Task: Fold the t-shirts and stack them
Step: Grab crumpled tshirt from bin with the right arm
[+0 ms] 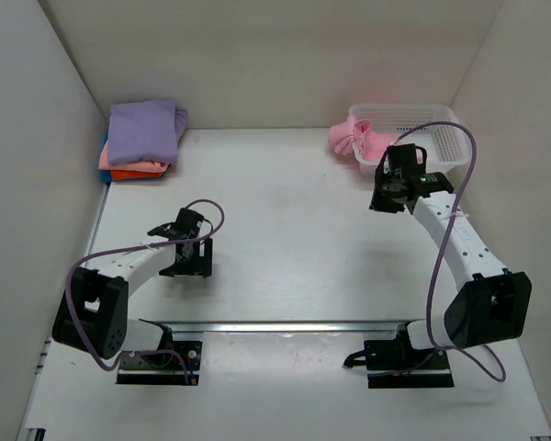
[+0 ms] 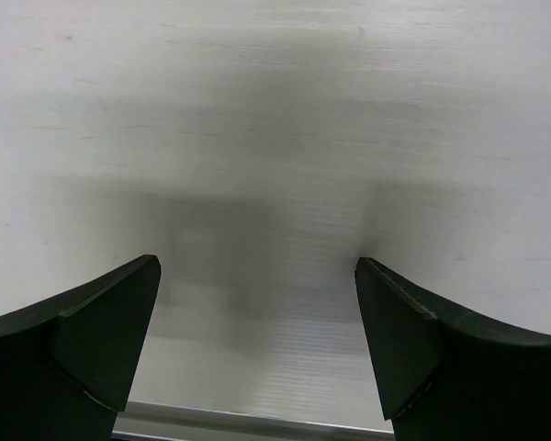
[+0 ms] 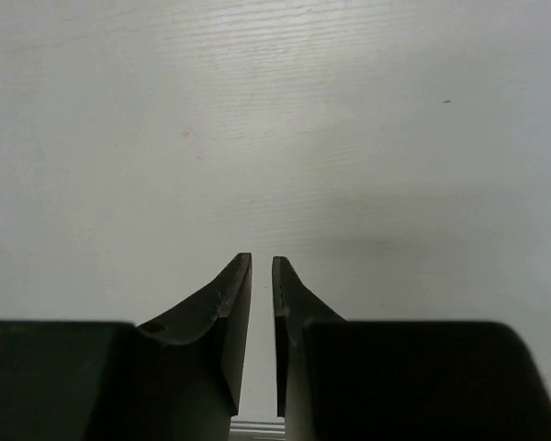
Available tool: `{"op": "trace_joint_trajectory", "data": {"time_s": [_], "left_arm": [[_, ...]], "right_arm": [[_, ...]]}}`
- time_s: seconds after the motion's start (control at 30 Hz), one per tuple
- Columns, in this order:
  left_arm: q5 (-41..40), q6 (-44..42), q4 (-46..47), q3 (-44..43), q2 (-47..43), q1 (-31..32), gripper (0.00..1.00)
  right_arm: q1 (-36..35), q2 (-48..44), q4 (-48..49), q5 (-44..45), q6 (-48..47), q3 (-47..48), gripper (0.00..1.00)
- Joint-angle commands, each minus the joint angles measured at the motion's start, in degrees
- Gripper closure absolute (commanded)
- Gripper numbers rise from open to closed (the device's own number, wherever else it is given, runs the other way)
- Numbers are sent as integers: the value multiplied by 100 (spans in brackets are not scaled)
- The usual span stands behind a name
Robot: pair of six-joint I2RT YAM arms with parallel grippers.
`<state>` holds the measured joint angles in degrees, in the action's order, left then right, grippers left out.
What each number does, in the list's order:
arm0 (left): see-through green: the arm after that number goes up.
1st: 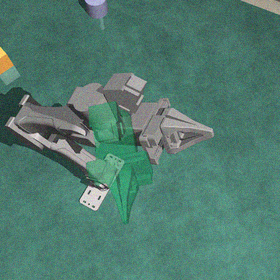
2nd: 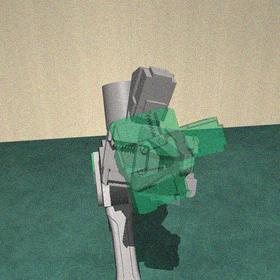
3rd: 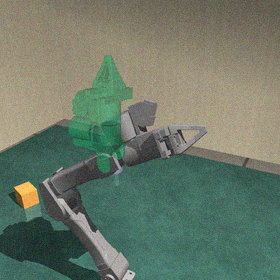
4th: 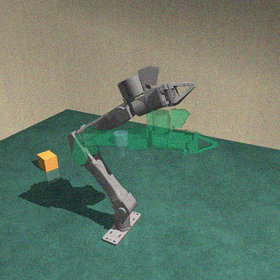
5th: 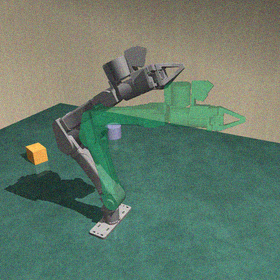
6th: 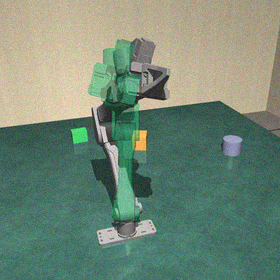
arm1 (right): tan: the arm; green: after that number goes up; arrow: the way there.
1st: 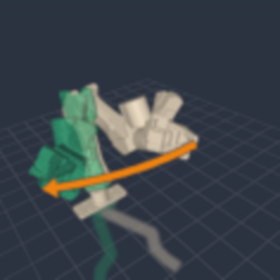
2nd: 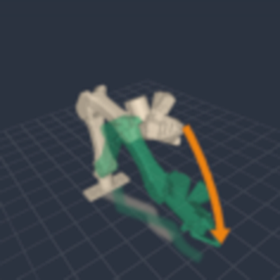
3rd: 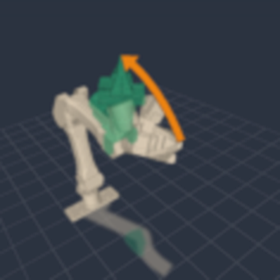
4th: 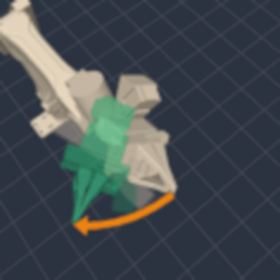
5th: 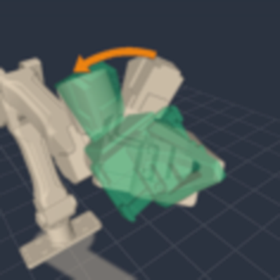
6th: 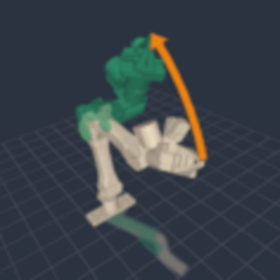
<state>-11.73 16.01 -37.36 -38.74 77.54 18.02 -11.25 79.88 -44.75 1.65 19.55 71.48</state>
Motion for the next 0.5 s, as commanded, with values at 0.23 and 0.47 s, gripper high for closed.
{"op": "trace_joint_trajectory", "data": {"time_s": [0.23, 0.47], "left_arm": [[-83, 16, 89, 25, -521, -228, 1], [100, -98, 45, -63, -265, -642, 1]], "right_arm": [[535, -298, 879, -5, -707, 366, 65], [1300, 1255, 1301, -956, -1120, 1613, 99]]}}
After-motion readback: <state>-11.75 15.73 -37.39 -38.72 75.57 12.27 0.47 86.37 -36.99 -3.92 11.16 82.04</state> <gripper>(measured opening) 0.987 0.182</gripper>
